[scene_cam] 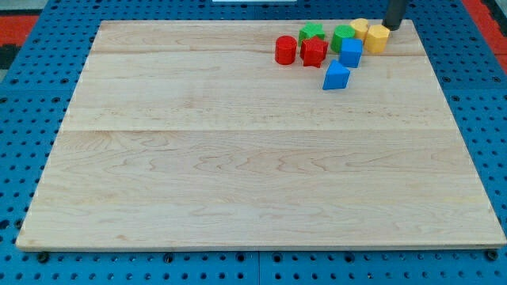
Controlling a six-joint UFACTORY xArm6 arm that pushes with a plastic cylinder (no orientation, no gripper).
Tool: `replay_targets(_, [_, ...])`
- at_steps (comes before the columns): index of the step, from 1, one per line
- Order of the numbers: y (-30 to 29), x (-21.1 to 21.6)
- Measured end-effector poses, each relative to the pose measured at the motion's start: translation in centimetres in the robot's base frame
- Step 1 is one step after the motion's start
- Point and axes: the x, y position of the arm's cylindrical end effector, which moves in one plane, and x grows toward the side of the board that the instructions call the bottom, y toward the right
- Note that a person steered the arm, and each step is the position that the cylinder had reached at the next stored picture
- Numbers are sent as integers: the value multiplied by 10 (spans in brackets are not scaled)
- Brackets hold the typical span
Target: Move yellow heart to the top center
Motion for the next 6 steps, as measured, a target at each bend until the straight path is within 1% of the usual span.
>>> replay_targets(2, [-45,20])
replay_targets(3, [-45,17])
replay_targets(4, [-23,2])
replay_targets(5, [-75,-19])
replay_targets(6, [-170,-13])
